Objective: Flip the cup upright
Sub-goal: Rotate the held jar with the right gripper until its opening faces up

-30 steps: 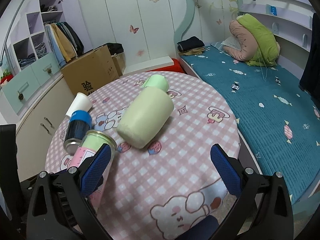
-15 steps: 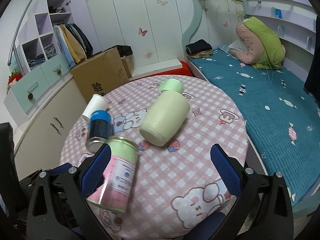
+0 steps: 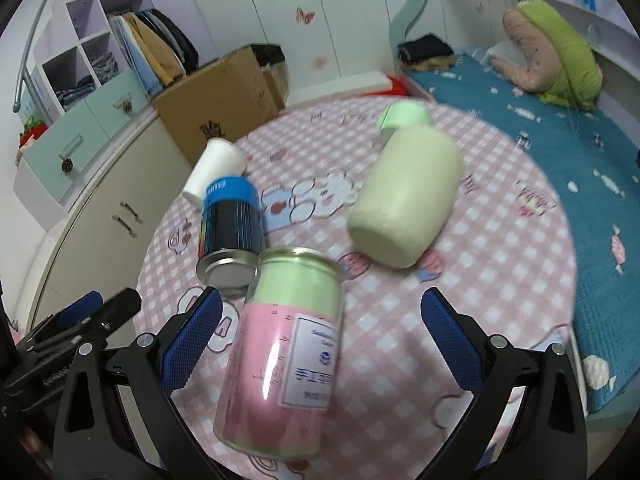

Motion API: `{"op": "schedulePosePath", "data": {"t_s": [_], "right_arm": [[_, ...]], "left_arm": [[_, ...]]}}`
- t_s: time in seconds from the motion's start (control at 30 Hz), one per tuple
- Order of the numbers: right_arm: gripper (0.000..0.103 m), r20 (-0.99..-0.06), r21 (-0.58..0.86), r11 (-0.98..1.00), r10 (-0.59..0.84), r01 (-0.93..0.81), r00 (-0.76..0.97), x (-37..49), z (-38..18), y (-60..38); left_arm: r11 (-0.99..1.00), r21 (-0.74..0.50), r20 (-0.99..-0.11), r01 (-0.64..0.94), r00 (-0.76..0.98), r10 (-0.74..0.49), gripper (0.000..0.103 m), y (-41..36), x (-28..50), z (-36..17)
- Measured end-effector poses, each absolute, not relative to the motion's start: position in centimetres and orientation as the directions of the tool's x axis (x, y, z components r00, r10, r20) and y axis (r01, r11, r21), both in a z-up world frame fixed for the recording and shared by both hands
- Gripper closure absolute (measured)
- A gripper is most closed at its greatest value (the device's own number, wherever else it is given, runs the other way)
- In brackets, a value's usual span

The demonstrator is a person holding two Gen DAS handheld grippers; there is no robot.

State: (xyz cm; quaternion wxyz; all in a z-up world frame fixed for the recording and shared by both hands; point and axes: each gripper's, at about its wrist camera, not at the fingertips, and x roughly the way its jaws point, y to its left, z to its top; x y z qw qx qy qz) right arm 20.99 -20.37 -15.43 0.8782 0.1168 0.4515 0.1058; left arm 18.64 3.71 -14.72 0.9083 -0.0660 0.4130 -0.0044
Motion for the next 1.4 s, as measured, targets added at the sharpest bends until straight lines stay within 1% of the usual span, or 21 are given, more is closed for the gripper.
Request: {"op": "schedulePosePath", "data": {"t_s": [0.23, 0.47, 0.57, 0.63, 0.67, 0.7, 0.83, 0.87, 1.27, 1.4], "right_arm": [[0.007, -0.817, 0.312, 0.949, 0.293, -0.047, 0.496, 22.8, -17.9, -19.3], [0.008, -0.841, 0.333, 0.941, 0.322, -0.053, 0.435, 23.9, -19.7, -18.8], [0.013, -0.843, 0.344, 0.937, 0.335, -0.057, 0.42, 24.1, -20.0, -18.6], [0.014, -0.842, 0.348, 0.935, 0.34, -0.061, 0.419, 24.1, -20.1, -18.6], [0.016, -0.84, 0.352, 0.934, 0.345, -0.061, 0.419, 24.1, -20.1, -18.6], [0.022, -0.838, 0.356, 0.932, 0.348, -0.063, 0.419, 24.2, -20.1, -18.7], [0.028, -0.833, 0.37, 0.925, 0.37, -0.083, 0.412, 24.3, -20.0, -18.4], [0.032, -0.831, 0.375, 0.923, 0.376, -0.086, 0.41, 24.3, -20.0, -18.3], [0.032, -0.804, 0.364, 0.924, 0.376, -0.119, 0.461, 23.2, -18.0, -18.3], [0.032, -0.79, 0.305, 0.943, 0.329, -0.134, 0.517, 22.5, -16.2, -18.2]], "left_arm": [[0.991, -0.129, -0.761, -0.025, 0.644, -0.083, 0.012, 4.6, 19.8, -16.0], [0.991, -0.133, -0.766, -0.012, 0.636, -0.095, 0.012, 4.6, 20.4, -16.5], [0.991, -0.131, -0.765, -0.014, 0.638, -0.092, 0.012, 4.7, 20.4, -16.5], [0.992, -0.128, -0.764, -0.016, 0.639, -0.088, 0.012, 4.7, 20.6, -16.6], [0.992, -0.128, -0.764, -0.016, 0.639, -0.088, 0.012, 4.7, 20.7, -16.6], [0.992, -0.126, -0.765, -0.018, 0.639, -0.086, 0.012, 4.7, 20.7, -16.6], [0.992, -0.122, -0.762, -0.016, 0.643, -0.084, 0.012, 4.6, 20.7, -16.5], [0.993, -0.121, -0.761, -0.014, 0.644, -0.084, 0.012, 4.5, 20.6, -16.5], [0.993, -0.115, -0.743, 0.0, 0.664, -0.086, 0.012, 3.9, 19.7, -15.4], [0.993, -0.115, -0.739, 0.004, 0.668, -0.088, 0.012, 3.7, 19.4, -15.1]]}}
